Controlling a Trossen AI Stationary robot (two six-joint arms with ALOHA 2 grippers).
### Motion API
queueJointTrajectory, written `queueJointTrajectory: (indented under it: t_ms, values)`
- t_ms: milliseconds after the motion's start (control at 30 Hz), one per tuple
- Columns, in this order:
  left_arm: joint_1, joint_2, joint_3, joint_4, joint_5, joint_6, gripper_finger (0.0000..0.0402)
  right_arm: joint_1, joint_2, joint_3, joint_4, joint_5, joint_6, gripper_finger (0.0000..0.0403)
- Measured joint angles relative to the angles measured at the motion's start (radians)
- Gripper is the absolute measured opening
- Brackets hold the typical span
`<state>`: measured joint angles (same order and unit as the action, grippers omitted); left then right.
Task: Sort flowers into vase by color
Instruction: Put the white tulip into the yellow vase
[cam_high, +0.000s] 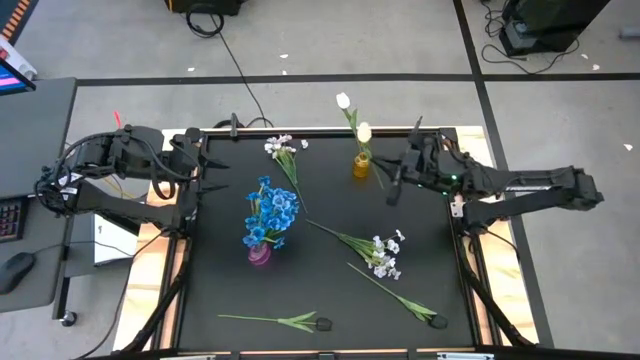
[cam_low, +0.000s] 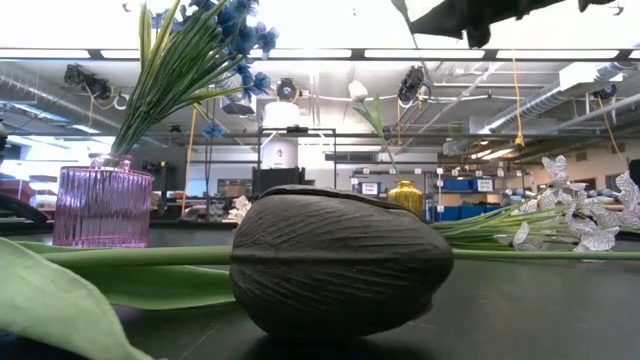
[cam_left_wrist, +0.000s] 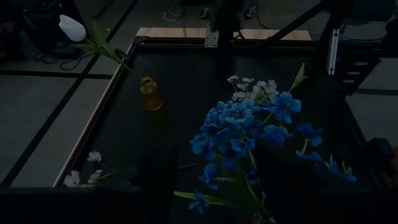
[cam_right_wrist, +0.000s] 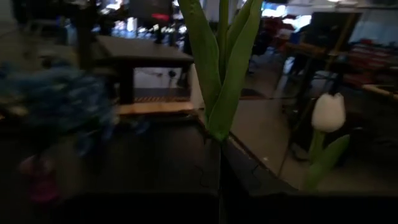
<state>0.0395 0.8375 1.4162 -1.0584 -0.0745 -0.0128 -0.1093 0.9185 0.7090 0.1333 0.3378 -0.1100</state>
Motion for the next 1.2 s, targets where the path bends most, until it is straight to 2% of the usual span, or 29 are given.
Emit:
queueJointTrajectory:
  t_ms: [333, 500, 700, 1200]
  values:
    - [0.0, 0.0, 0.0, 0.0, 0.0, 0.0, 0.0217, -0.174, 0.126, 0.0, 0.205, 0.0, -0.049, 0.0009]
    - [0.0, 0.0, 0.0, 0.0, 0.0, 0.0, 0.0217, -0.249, 0.178, 0.0, 0.301, -0.001, -0.027, 0.0009]
    - [0.0, 0.0, 0.0, 0.0, 0.0, 0.0, 0.0217, -0.324, 0.252, 0.0, 0.404, -0.058, 0.03, 0.0009]
    - [0.0, 0.0, 0.0, 0.0, 0.0, 0.0, 0.0217, -0.368, 0.328, 0.0, 0.423, -0.081, 0.066, 0.0009]
